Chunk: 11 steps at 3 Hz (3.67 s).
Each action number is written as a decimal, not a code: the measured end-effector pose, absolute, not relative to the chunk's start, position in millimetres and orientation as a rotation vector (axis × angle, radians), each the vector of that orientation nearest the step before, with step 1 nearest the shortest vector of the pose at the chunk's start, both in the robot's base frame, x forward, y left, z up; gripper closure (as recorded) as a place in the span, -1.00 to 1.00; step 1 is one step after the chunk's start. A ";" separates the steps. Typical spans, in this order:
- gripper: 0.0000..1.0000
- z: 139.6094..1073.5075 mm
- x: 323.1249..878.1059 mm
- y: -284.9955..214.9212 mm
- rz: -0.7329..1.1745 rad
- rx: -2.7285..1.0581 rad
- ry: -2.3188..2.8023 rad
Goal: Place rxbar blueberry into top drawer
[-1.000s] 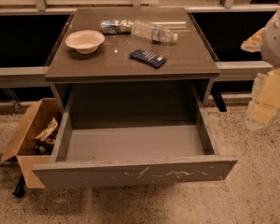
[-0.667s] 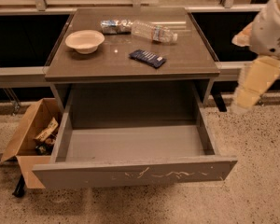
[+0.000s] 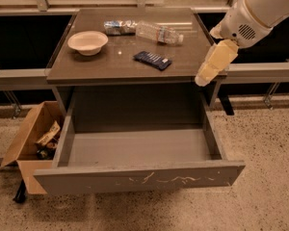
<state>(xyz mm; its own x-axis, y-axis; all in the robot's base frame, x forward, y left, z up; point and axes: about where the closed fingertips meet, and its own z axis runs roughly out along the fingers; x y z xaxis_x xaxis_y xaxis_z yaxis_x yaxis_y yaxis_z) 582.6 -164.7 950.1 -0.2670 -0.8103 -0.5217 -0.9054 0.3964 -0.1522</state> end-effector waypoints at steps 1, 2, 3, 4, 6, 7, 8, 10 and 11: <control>-1.00 950.0 582.6 -164.6 0.238 -1.462 2.132; -1.00 931.9 609.4 -165.1 0.277 -1.361 2.123; -1.00 886.0 689.6 -157.1 0.400 -1.116 2.089; -1.00 865.5 731.6 -149.2 0.445 -1.010 2.059; -1.00 859.3 784.9 -102.8 0.437 -0.974 1.962; -1.00 856.1 795.1 -81.8 0.461 -0.959 1.937; -1.00 852.0 794.8 -63.4 0.493 -0.958 1.927; -1.00 824.3 791.3 -47.9 0.558 -0.923 1.962; -0.64 809.0 797.3 -55.5 0.571 -0.881 1.981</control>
Offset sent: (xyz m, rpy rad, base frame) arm 0.1109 -0.0107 -0.0686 0.2943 -0.0817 -0.2230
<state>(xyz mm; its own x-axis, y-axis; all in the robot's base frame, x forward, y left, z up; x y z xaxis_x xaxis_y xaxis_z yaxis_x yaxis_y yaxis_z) 797.3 -55.5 809.0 -0.3712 -0.3635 -0.8544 -0.7624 0.6447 0.0570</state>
